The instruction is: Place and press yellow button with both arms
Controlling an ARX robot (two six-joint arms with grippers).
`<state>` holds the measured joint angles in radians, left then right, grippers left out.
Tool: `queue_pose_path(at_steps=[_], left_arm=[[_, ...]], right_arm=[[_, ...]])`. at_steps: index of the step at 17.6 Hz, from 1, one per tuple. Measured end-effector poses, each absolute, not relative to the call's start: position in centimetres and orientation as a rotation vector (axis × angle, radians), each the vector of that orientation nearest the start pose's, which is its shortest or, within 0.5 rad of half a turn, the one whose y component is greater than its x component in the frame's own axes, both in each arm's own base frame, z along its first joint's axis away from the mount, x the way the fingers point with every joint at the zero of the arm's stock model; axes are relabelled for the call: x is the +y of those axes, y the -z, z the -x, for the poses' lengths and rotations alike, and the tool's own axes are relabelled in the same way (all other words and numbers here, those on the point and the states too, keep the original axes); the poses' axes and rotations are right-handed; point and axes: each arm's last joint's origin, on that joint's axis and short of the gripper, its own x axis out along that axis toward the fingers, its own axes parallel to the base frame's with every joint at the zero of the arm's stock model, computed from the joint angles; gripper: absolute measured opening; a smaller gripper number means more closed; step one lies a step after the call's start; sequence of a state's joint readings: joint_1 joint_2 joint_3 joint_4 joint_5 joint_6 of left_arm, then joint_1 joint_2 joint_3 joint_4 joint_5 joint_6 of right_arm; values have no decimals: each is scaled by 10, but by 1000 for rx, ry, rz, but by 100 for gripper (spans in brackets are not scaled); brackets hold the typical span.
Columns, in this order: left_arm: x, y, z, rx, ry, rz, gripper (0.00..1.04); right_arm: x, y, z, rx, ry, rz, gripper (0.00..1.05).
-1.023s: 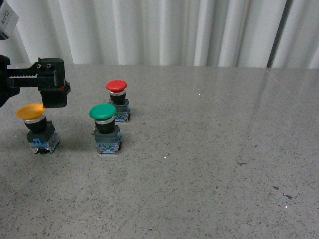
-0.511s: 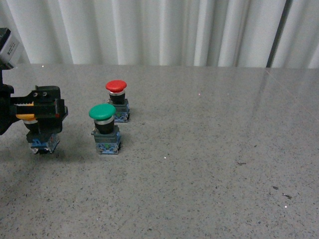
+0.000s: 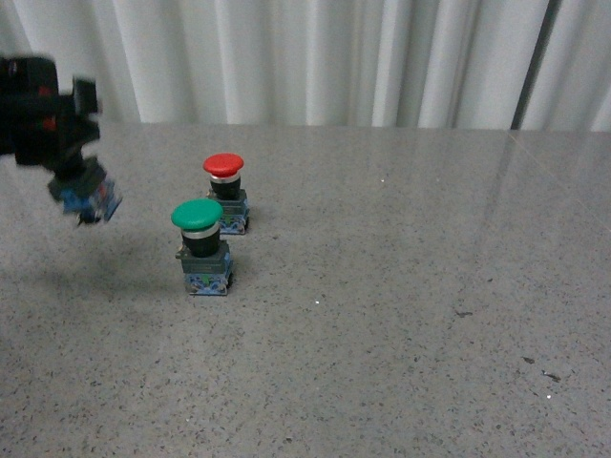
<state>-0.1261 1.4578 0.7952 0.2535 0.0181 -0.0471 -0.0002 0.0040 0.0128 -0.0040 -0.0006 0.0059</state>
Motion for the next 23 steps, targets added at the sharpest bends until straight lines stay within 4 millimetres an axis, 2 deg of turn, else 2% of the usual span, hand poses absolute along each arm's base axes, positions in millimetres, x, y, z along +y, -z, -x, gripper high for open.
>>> queue_pose_path(at_steps=[2, 4, 5, 8, 11, 13, 17, 23], left_arm=[[-63, -259, -315, 332, 188, 12, 34], [-96, -279, -324, 298, 258, -2, 34], [-113, -283, -329, 291, 293, -7, 34], [-170, -272, -342, 347, 401, -30, 34], [-215, -252, -348, 394, 455, -43, 34], [-233, -239, -348, 420, 464, -43, 34], [-253, -204, -349, 488, 473, -28, 34], [-260, -184, -339, 517, 379, 33, 34]], right_arm=[[0, -167, -97, -5, 0, -6, 98], [0, -167, -97, -5, 0, -6, 98], [0, -167, -97, -4, 0, -6, 98], [0, -167, -97, -4, 0, -6, 98], [0, -167, -97, -4, 0, -6, 98], [0, -167, -97, -4, 0, -6, 98], [0, -167, -97, -4, 0, -6, 98], [0, -167, -97, -5, 0, -6, 98]])
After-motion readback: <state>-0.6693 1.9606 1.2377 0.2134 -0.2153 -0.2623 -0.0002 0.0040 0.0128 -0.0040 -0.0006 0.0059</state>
